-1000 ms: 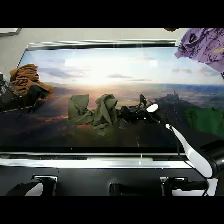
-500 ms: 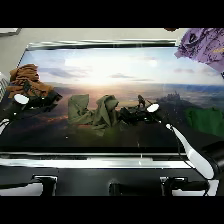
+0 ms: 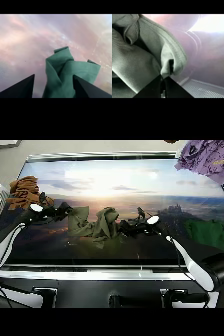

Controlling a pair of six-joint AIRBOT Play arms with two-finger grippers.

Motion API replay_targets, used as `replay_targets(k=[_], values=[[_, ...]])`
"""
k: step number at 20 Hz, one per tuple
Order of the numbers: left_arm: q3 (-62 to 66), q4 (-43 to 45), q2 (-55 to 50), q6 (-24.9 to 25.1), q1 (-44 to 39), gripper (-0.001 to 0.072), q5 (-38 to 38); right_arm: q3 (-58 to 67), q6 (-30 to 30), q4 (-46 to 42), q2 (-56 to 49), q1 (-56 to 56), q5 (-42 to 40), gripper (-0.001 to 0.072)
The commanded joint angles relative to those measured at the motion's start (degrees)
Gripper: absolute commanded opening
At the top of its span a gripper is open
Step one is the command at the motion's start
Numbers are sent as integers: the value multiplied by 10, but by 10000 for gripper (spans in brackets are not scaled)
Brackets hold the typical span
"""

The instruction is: Fold the clothes and pants, and hang the long-sleeved shirts on hangers.

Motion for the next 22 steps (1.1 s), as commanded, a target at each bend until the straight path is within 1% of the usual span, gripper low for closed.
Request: replay_targets(k=[1,2,3,5,6,7,8,9,10,11,12,15,16,18,20,22], values=[[12,-11,-19,-1,-13,451,-14,1,-1,0,0,0,1,31],[12,-11,-23,-4,-12,222,-28,1,-1,0,2,0,1,31],[12,-11,-23,-2,-10,19,-38,1,-5,0,7,0,0,30],[23,-11,-14,-3,0,16,-57,7,-11,-19,27,-1,-4,30],[34,-10,-1,-3,9,15,-57,20,-6,-56,44,-1,-4,29],[48,-8,21,-2,19,14,-54,42,14,-108,61,-4,1,29],[67,2,47,-2,29,13,-50,71,53,-176,81,-12,5,29],[92,28,79,-2,39,12,-48,108,96,-255,105,-21,5,29],[118,55,110,-5,48,13,-50,150,123,-327,130,-31,7,29],[148,81,143,-15,57,13,-57,191,136,-382,155,-40,8,29],[175,107,172,-34,65,13,-66,235,137,-429,183,-50,8,29],[245,218,266,-116,78,13,-92,347,137,-538,253,-62,18,29],[260,260,299,-140,78,13,-104,377,134,-564,276,-62,24,29],[272,311,360,-171,78,13,-128,412,111,-572,323,-62,23,30],[272,332,417,-175,78,13,-152,420,86,-570,368,-61,12,30],[272,331,452,-175,78,14,-178,420,85,-569,400,-61,19,30]])
